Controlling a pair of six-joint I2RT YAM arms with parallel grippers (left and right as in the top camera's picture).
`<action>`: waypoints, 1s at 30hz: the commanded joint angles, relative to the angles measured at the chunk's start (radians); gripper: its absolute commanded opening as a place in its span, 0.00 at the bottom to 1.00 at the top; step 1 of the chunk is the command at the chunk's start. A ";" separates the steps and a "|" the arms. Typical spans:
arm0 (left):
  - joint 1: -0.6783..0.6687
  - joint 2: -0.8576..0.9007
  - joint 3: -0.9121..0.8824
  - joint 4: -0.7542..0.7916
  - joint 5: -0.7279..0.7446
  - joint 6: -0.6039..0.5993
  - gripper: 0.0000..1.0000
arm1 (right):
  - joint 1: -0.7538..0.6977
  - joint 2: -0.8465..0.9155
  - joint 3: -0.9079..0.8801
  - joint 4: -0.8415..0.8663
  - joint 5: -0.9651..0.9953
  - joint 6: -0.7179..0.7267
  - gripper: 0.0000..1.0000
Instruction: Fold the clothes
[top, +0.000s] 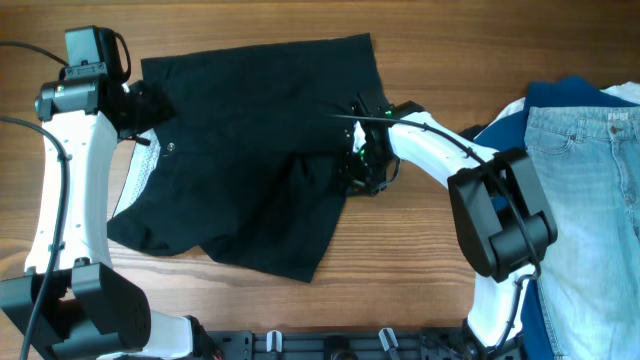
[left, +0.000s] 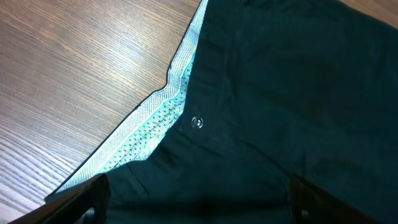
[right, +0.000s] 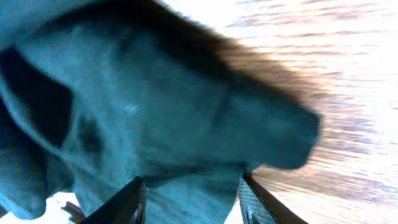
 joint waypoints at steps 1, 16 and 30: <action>0.004 -0.013 0.014 -0.004 0.009 0.002 0.90 | -0.014 0.021 -0.010 -0.045 0.061 0.091 0.57; 0.004 -0.013 0.014 -0.023 0.009 0.002 0.90 | -0.093 -0.088 0.032 -0.084 0.191 -0.115 0.04; -0.002 0.027 0.014 -0.034 0.191 0.096 0.89 | -0.444 -0.410 0.090 -0.343 0.362 -0.192 0.73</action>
